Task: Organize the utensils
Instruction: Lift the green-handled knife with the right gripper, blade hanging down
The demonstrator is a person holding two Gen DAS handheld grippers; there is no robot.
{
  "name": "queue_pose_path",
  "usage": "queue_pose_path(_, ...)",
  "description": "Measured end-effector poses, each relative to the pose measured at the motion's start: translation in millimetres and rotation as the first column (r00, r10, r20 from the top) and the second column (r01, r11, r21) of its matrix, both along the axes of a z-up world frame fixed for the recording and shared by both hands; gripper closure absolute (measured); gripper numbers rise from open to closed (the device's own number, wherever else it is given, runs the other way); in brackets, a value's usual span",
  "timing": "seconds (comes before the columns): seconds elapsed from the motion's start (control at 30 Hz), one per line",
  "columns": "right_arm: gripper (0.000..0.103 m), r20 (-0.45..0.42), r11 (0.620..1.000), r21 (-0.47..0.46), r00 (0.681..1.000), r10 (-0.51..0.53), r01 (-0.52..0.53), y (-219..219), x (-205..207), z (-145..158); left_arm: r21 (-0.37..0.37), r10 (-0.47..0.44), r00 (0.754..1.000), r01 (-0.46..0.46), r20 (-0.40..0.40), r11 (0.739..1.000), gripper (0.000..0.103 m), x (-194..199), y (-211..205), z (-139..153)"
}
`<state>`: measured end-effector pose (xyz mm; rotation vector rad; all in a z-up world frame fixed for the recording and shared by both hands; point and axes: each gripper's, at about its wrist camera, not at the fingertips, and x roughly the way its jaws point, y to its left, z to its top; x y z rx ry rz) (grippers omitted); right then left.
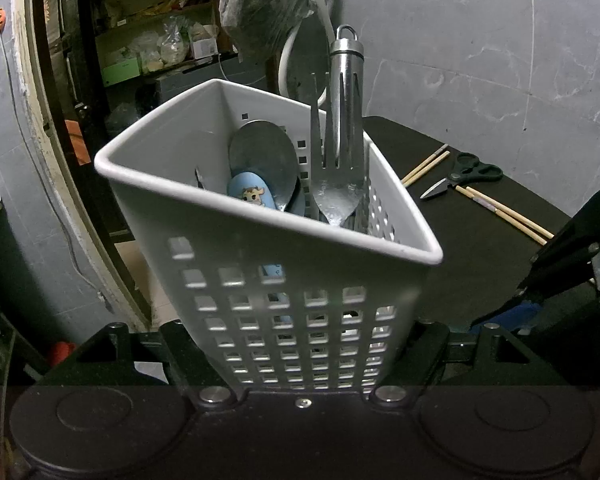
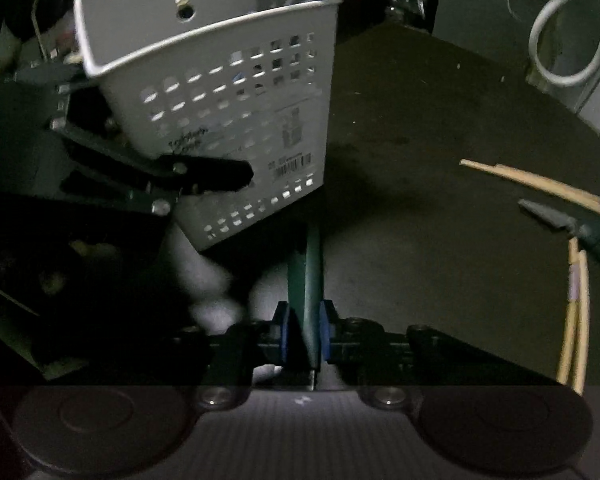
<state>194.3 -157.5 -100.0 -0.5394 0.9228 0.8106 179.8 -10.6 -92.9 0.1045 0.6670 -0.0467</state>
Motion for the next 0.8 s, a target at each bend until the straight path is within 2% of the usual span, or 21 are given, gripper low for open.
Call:
queue_pose_path(0.1, 0.087, 0.117, 0.993, -0.115, 0.992, 0.043, -0.03, 3.5, -16.5, -0.6, -0.003, -0.001, 1.0, 0.001, 0.001, 1.0, 0.025, -0.8, 1.4, 0.0)
queue_pose_path(0.2, 0.087, 0.233, 0.962, -0.262, 0.962, 0.141, -0.077, 9.4, -39.0, -6.0, -0.006, -0.001, 1.0, 0.001, 0.004, 1.0, 0.025, -1.2, 1.7, -0.3)
queue_pose_path(0.27, 0.087, 0.281, 0.938, -0.335, 0.941, 0.19, -0.089, 12.2, -48.1, -10.1, -0.005, -0.002, 1.0, 0.002, 0.006, 1.0, 0.025, -1.7, 1.4, -0.5)
queue_pose_path(0.37, 0.09, 0.326, 0.913, -0.397, 0.916, 0.235, -0.093, 17.6, -60.5, -13.9, -0.006, -0.001, 1.0, 0.001, 0.008, 1.0, 0.025, -2.3, 1.7, -0.7)
queue_pose_path(0.57, 0.092, 0.346, 0.905, -0.417, 0.905, 0.249, -0.09, 22.8, -65.8, -17.5, -0.006, -0.003, 1.0, 0.003, 0.009, 1.0, 0.025, -3.0, 2.2, -0.9)
queue_pose_path(0.8, 0.093, 0.315, 0.92, -0.381, 0.923, 0.223, -0.093, 22.7, -60.0, -17.6, -0.006, -0.006, 1.0, 0.006, 0.007, 1.0, 0.025, -3.6, 2.0, -0.4)
